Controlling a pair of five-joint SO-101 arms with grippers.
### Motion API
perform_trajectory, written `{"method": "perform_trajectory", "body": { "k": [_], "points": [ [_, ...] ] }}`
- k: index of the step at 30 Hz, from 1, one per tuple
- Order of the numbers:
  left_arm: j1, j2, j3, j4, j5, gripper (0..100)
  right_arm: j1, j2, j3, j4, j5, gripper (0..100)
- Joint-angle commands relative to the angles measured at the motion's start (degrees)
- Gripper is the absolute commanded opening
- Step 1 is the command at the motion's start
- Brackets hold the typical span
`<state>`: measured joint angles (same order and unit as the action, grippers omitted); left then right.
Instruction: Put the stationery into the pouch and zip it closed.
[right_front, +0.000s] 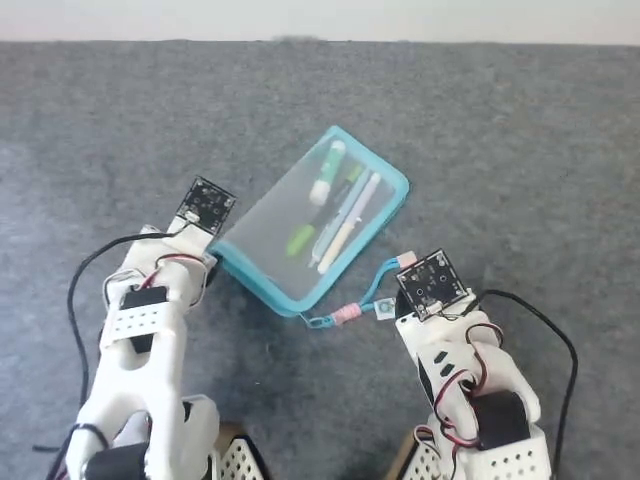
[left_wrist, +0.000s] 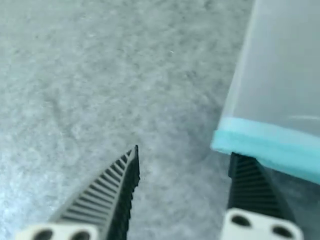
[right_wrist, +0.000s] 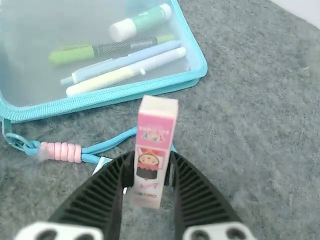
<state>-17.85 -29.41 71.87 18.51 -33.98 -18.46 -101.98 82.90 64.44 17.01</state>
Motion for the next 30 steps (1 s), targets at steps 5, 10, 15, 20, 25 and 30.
{"method": "perform_trajectory", "body": {
  "k": [5,10,15,20,25,30],
  "points": [
    [4.75,-1.85,-0.75,-3.96,1.05,28,-0.48,0.40,-0.97,0.31,0.00,1.2],
    [8.70,3.52,-2.59,-4.75,1.41,28,-0.48,0.40,-0.97,0.40,0.00,1.2],
    [10.02,11.43,-9.36,-7.21,4.92,27,-0.48,0.40,-0.97,0.40,0.00,1.2],
    [15.47,19.87,-14.73,-9.58,5.71,27,-0.48,0.22,-0.97,0.40,0.00,1.2],
    [17.23,29.27,-20.97,-14.33,8.70,27,-0.48,0.22,-0.97,0.40,0.00,1.2],
    [16.35,37.10,-27.74,-16.88,8.44,23,-0.48,0.22,-0.97,0.40,0.00,1.2]
  ]
}}
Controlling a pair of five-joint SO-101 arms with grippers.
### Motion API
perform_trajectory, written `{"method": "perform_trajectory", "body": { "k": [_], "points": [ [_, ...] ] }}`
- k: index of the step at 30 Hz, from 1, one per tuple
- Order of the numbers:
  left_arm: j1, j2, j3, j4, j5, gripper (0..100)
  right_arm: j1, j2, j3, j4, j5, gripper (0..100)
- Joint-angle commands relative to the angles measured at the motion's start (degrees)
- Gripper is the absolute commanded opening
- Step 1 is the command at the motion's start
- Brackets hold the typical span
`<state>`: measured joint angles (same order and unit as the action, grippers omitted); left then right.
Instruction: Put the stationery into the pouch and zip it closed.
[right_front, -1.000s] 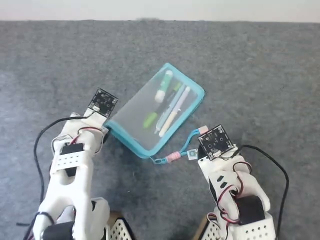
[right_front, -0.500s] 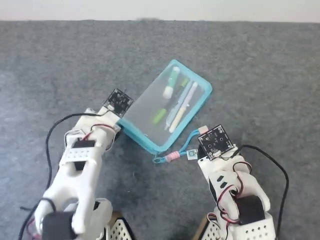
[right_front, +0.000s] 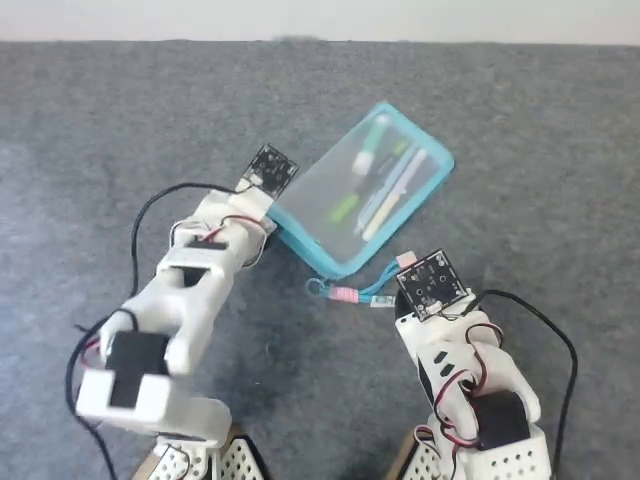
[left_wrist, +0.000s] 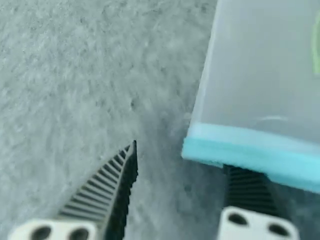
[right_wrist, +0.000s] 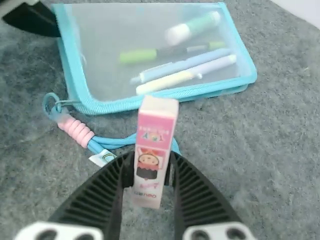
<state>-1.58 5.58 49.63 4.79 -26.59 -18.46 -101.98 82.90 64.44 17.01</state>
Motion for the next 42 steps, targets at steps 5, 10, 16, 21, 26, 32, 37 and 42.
{"method": "perform_trajectory", "body": {
  "k": [5,10,16,21,26,32,37,42],
  "points": [
    [0.79,6.51,-7.43,-11.16,0.97,21,-0.48,0.22,-0.97,0.40,0.00,1.2],
    [1.41,6.59,-7.43,-11.52,-2.11,13,-2.68,0.40,-0.88,0.40,-0.09,1.2],
    [2.73,5.98,-7.25,-11.34,-4.48,5,-3.82,0.40,-0.62,0.48,0.00,1.2],
    [2.55,2.11,-5.76,-9.41,-4.40,2,-3.82,0.40,-0.53,0.48,0.00,1.2],
    [4.40,-12.22,-1.63,-1.14,-4.22,1,-3.82,0.40,-0.53,0.48,0.00,1.2],
    [4.66,-24.26,-6.64,22.33,9.32,2,-3.74,0.40,-0.62,0.48,0.00,1.2],
    [3.52,-20.22,-20.26,41.76,36.22,16,-3.91,0.13,-0.88,1.27,-0.09,1.2],
    [3.43,-4.92,-32.13,48.70,61.10,26,-3.82,0.22,-0.88,1.27,-0.18,1.2]
  ]
}}
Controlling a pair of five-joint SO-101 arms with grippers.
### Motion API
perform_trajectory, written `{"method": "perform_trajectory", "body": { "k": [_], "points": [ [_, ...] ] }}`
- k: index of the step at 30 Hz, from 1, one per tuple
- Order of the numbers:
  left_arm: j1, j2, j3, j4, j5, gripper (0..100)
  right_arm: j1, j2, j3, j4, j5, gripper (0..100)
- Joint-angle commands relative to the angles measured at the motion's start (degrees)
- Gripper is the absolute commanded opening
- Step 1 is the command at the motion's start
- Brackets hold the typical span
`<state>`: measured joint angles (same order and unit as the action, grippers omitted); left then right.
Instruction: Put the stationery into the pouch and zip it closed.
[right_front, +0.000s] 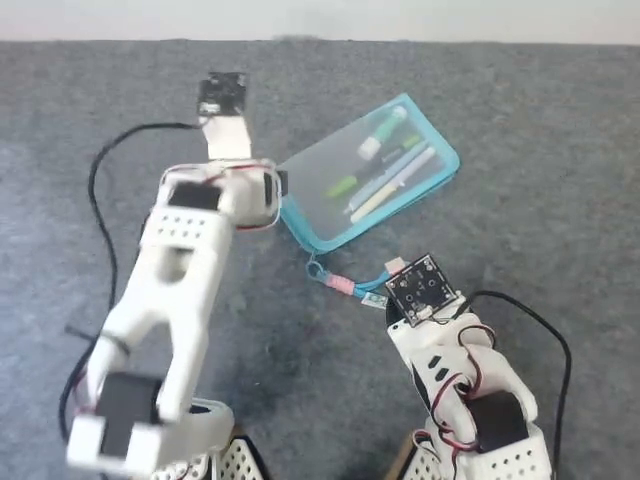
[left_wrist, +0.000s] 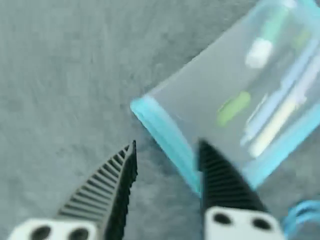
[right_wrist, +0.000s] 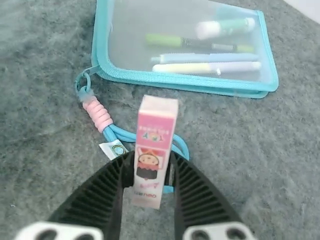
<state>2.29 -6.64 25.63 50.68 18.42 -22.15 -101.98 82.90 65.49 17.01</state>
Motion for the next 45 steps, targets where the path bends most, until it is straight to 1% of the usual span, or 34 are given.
{"method": "perform_trajectory", "body": {
  "k": [1,6,8,18,22,27,31,33,35,38,40,41,45],
  "points": [
    [-0.44,10.64,-10.33,3.69,17.49,25,-0.13,0.22,-0.88,0.22,-0.18,1.2],
    [-1.58,22.42,-20.00,7.65,25.41,20,-0.13,0.22,-0.88,0.22,-0.09,1.2],
    [-2.81,25.14,-22.64,8.00,26.81,19,-0.13,0.22,-0.79,0.22,-0.09,1.2],
    [-3.69,33.58,-31.34,7.91,27.25,19,-0.22,-0.04,-0.79,0.22,0.00,1.2],
    [-2.81,36.22,-34.68,7.91,27.43,20,-0.31,-0.04,-0.79,0.22,0.00,1.2],
    [-1.14,40.97,-38.02,8.18,29.80,20,-0.13,-0.04,-0.79,0.22,0.00,1.2],
    [0.00,42.73,-38.55,8.62,29.80,20,-0.13,-0.04,-0.88,0.22,0.00,1.2],
    [0.53,42.64,-38.55,10.20,29.89,20,-0.13,-0.04,-0.88,0.22,0.00,1.2],
    [0.70,42.64,-38.55,11.78,29.98,20,-0.13,-0.13,-0.88,0.22,0.00,1.2],
    [0.18,42.73,-38.55,12.04,29.98,20,-0.13,-0.13,-0.88,0.22,0.00,1.2],
    [-1.49,42.64,-38.64,12.31,29.54,19,-0.13,-0.13,-0.88,0.31,0.00,1.2],
    [-2.37,42.55,-38.73,12.31,28.22,19,-0.13,-0.13,-0.88,0.31,0.00,1.2],
    [-9.32,40.26,-42.15,14.07,16.79,19,-0.13,-0.13,-0.88,0.31,0.00,1.2]
  ]
}}
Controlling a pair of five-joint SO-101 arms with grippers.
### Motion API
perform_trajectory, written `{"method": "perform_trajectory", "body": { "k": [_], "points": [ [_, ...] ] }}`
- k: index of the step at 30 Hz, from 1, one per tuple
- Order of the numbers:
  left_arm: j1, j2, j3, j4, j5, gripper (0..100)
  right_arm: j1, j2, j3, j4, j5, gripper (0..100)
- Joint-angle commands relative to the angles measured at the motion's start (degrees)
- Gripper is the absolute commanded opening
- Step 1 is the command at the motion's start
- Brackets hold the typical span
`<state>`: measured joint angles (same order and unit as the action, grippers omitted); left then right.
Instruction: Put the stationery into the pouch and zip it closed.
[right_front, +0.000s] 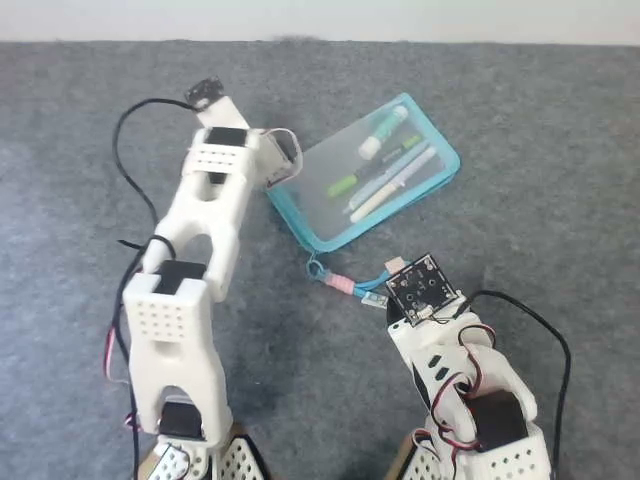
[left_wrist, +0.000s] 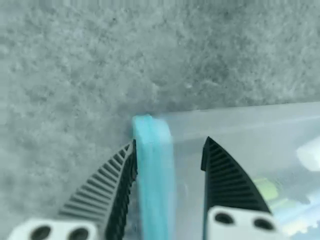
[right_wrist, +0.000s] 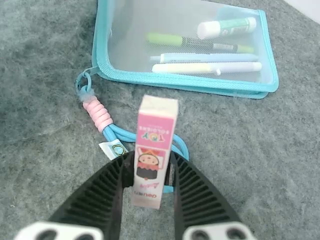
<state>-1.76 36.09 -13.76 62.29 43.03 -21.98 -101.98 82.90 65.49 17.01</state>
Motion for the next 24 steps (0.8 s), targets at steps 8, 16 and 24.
{"method": "perform_trajectory", "body": {
  "k": [8,16,24],
  "points": [
    [-3.78,2.11,-13.85,-0.79,-32.00,19,-0.57,-0.13,-0.88,0.22,0.09,1.2],
    [-0.35,15.65,-30.81,15.82,-35.16,19,-0.57,0.31,-0.88,0.22,0.00,1.2],
    [1.05,24.26,-44.53,38.59,-41.85,14,-0.48,0.40,-0.88,0.22,0.00,1.2]
  ]
}}
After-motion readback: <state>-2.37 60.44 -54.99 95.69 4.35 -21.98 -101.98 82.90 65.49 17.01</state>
